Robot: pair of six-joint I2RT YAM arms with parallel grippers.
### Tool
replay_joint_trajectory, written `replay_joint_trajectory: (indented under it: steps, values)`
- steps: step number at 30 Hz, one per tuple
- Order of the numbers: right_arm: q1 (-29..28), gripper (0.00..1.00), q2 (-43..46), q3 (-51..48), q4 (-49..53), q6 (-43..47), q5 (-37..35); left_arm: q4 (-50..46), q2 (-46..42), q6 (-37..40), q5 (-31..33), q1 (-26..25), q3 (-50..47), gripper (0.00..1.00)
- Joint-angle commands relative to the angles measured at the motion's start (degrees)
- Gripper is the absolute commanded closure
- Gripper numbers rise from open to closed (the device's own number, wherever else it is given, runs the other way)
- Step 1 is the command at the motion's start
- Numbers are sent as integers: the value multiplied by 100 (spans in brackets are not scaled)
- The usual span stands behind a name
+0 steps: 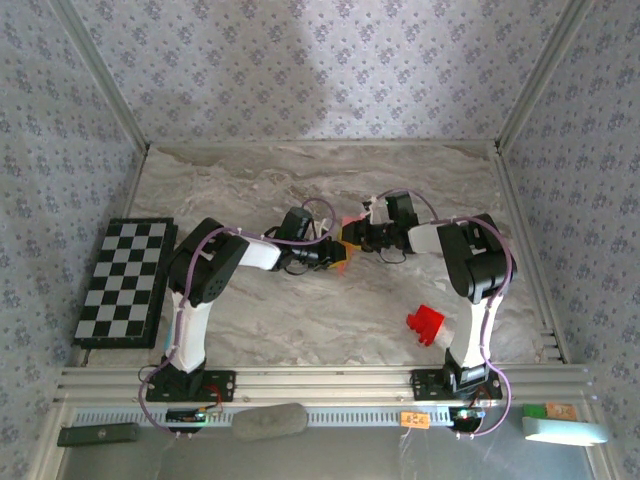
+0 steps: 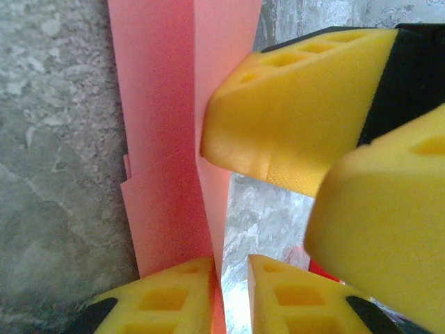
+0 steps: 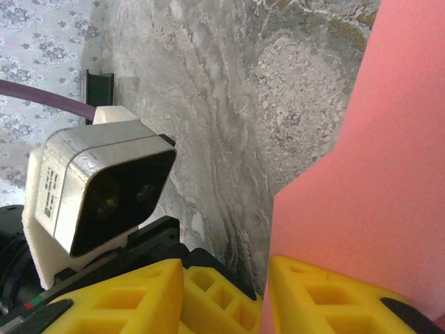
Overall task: Fold a paper plane with a square sheet of paper (pick it up from the middle)
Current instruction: Fold the wing for the fifth time at the center of the table.
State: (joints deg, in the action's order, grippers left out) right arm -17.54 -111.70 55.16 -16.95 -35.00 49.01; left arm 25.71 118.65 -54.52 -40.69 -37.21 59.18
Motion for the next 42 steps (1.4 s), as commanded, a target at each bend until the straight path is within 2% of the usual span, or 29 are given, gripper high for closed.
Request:
replay_joint_trajectory:
  steps: [1, 10, 16, 31, 42]
  values:
    - [-50, 62, -109, 179, 138, -53, -124, -141, 158, 161, 158, 30, -104, 83]
    - [116, 63, 295, 74, 277, 17, -180, -168, 156, 100, 118, 53, -99, 94]
    - [320, 60, 706, -219, 359, 223, -220, -166, 150, -36, -23, 118, -73, 97]
    - [6, 63, 188, 246, 828, 380, -522, -162, 158, -109, -124, 127, -16, 97]
    - [-100, 64, -75, 578, 1192, 301, -1087, -204, 77, -85, -126, 127, -22, 91]
